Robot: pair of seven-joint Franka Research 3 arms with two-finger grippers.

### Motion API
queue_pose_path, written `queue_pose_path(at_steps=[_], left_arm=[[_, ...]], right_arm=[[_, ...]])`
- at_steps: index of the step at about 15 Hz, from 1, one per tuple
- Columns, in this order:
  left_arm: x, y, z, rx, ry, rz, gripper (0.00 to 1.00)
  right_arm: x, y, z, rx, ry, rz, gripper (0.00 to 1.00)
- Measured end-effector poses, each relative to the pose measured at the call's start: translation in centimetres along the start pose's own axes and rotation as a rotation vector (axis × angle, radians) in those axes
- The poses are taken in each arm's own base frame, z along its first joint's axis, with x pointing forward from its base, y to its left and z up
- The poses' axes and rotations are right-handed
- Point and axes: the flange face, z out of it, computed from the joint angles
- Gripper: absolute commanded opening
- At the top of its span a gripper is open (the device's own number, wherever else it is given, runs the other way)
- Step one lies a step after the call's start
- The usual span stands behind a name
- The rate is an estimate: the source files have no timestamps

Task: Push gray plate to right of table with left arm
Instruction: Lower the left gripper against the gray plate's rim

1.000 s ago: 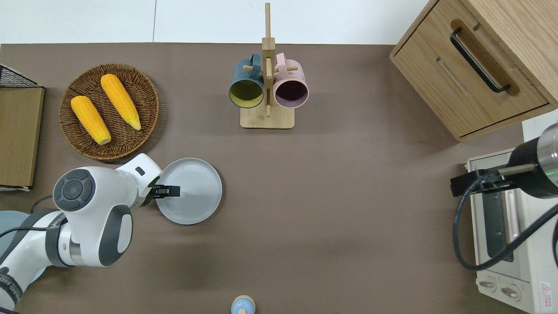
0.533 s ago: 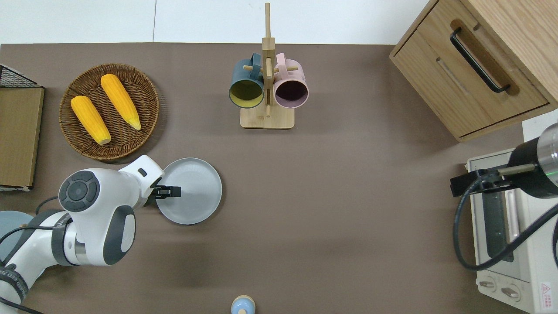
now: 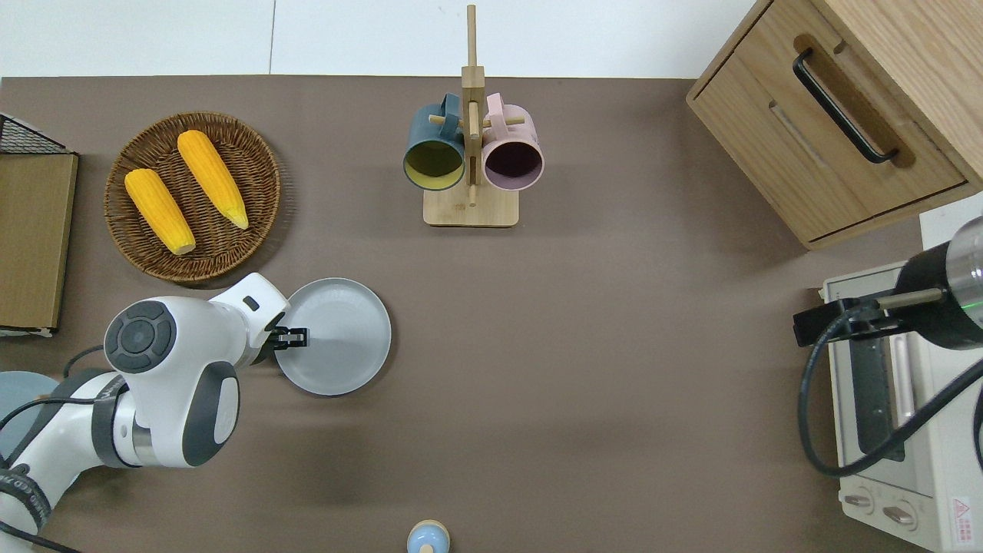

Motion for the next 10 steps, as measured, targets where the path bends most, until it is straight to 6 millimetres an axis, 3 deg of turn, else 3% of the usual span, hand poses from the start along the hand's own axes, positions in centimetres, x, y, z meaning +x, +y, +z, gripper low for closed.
queue_pose_path(at_steps=[1,10], left_arm=[[0.0,-0.04,0.0,0.0,0.0,-0.001,0.0],[0.12,-0.12,-0.63,-0.002,0.013,-0.004,0.0]], right_arm=[[0.0,0.0,0.0,0.0,0.0,0.0,0.983],[0.0,0.0,0.0,0.0,0.0,0.0,0.983]])
